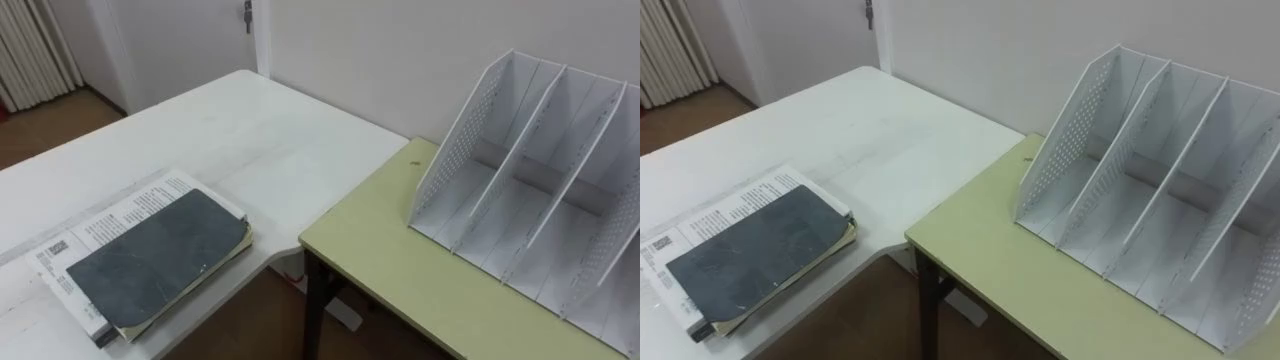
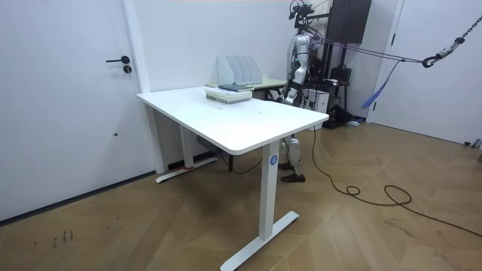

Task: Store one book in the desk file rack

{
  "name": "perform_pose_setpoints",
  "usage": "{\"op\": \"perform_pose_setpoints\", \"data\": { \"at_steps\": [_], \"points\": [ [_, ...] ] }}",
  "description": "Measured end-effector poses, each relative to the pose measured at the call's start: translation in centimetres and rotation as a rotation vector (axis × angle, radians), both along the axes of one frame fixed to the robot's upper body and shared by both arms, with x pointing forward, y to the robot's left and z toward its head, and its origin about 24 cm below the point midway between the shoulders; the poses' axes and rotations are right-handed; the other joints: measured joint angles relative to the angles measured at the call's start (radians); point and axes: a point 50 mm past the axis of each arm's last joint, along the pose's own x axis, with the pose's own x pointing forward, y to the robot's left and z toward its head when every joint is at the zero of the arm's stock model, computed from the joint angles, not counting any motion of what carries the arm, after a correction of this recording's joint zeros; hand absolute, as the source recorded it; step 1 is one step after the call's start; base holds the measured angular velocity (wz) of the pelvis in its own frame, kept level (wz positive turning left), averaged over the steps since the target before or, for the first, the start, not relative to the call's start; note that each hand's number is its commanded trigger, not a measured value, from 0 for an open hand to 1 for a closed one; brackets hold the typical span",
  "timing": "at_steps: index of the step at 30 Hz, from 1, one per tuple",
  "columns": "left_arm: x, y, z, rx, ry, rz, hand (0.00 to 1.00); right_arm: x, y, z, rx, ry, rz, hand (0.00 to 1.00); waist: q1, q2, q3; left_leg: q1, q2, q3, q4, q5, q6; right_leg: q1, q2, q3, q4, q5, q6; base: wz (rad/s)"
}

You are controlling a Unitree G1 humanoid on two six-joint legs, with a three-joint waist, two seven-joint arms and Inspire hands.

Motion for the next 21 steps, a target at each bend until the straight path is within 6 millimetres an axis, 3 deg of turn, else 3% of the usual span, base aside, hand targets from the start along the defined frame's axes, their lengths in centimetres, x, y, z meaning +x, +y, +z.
{"op": "perform_pose_setpoints", "data": {
  "at_steps": [21],
  "points": [
    [0.41, -0.02, 0.04, 0.015, -0.003, -0.037, 0.00, -0.02, -0.01, -0.01, 0.001, 0.002, 0.000, 0.00, -0.002, 0.002, -0.0007, 0.002, 0.000, 0.002, 0.004, 0.000, 0.000, 0.010, -0.002, 0.002, 0.000, 0.000, 0.000, 0.00]
  ]
}}
